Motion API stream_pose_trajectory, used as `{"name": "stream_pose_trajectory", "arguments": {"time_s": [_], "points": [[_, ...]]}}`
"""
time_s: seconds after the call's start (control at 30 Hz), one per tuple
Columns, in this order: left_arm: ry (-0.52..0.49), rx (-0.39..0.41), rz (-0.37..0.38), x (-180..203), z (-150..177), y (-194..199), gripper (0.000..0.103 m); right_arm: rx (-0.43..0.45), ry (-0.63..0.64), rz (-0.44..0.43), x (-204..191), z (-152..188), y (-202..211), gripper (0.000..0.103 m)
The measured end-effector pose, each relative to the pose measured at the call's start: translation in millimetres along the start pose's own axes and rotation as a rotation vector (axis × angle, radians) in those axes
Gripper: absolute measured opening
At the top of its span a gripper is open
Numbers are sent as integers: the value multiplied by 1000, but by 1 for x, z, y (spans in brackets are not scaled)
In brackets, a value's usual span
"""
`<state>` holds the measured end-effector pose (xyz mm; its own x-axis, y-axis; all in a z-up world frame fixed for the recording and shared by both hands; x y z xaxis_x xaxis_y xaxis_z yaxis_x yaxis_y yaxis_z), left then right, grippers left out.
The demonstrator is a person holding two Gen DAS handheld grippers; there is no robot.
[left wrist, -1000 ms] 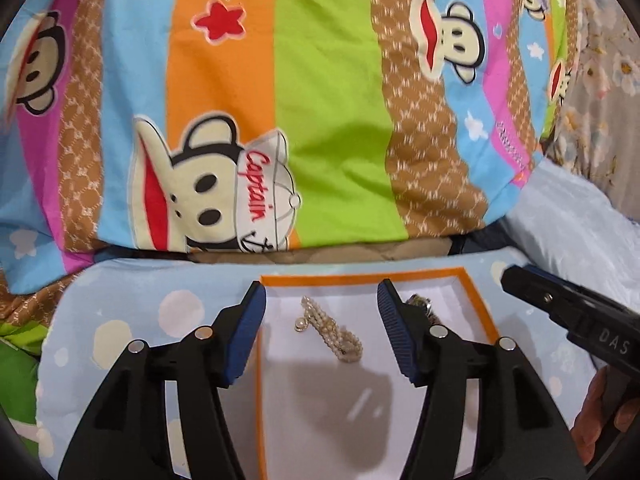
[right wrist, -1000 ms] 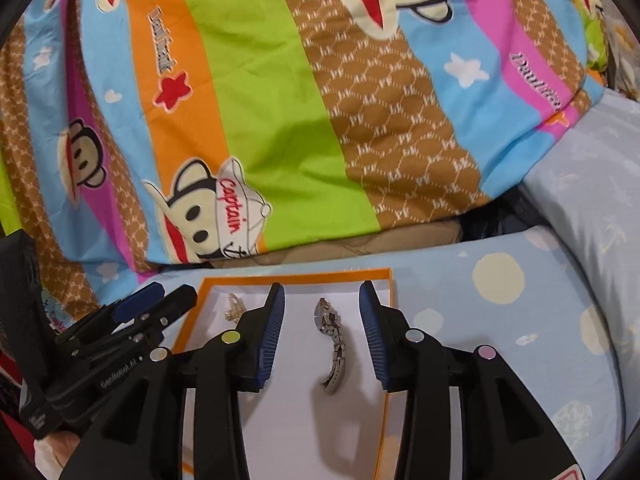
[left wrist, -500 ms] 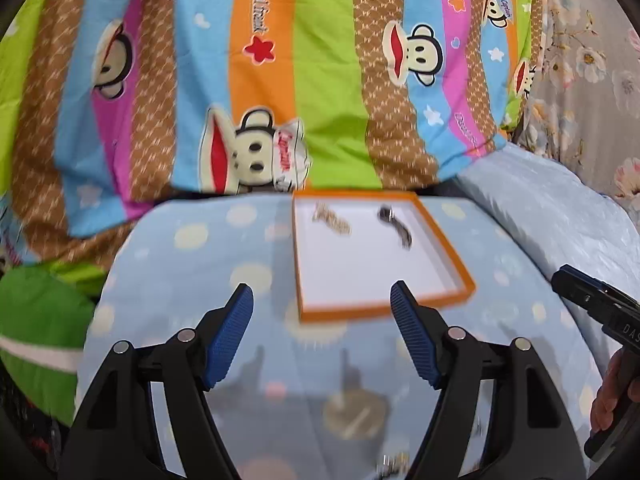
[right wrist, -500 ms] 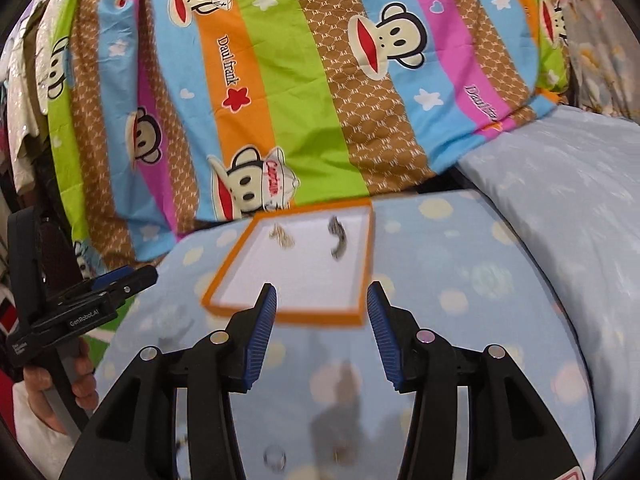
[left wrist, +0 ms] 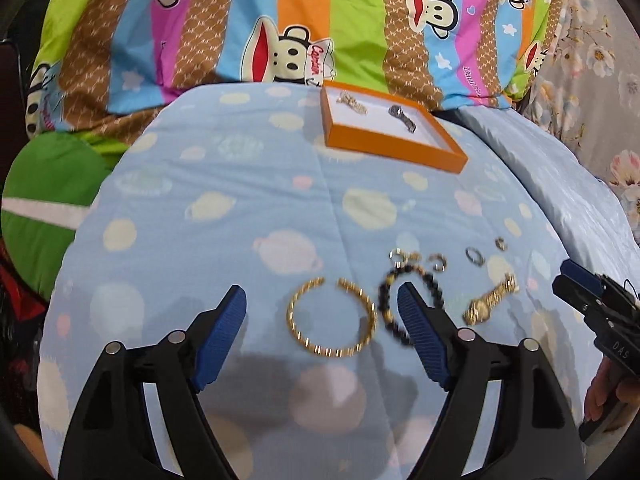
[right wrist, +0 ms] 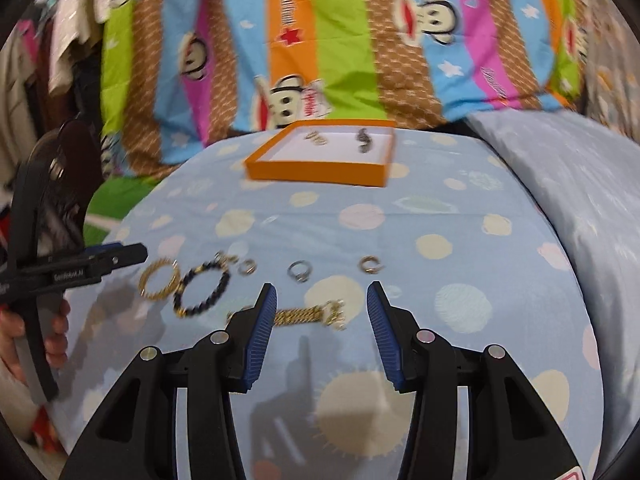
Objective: Organize jewelry
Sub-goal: 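Lift both open tools out of the orange box, then lower the right tool onto the gold watch and close on it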
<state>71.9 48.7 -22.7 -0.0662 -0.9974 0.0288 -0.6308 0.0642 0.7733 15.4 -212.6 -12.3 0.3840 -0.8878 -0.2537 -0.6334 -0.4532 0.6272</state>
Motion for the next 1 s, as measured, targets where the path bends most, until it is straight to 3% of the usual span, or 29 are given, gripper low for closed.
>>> {"name": "stream_pose_trajectory", "arguments": {"time_s": [0.2, 0.47, 0.53, 0.67, 1.0], "points": [[2, -47, 0, -2, 24, -3, 76, -135, 257, -112, -14, 0, -33, 46], [6, -65, -5, -1, 33, -7, 76, -282, 403, -244, -17, 0, -78, 45], [3, -64, -9, -1, 32, -7, 76, -291, 368, -271, -15, -4, -82, 41], [10, -67, -6, -1, 32, -8, 76, -292, 282, -242, -13, -4, -79, 22], [20, -54, -14, 1, 26, -16, 81, -184, -108, -124, -6, 18, -52, 21]]}}
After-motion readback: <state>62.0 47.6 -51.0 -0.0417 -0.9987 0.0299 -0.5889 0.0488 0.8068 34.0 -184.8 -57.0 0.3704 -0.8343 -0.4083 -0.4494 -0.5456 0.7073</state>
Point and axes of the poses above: each gripper's, at about its wrist camera, not at the fingertips, and y roughly against the way its jaws point, x to its right, z to its underside, the point moved 1 cm from there along -y, roughly the way its jaws point, and after that the axes turned 12 degrees about -z, right-handed, at the moved point
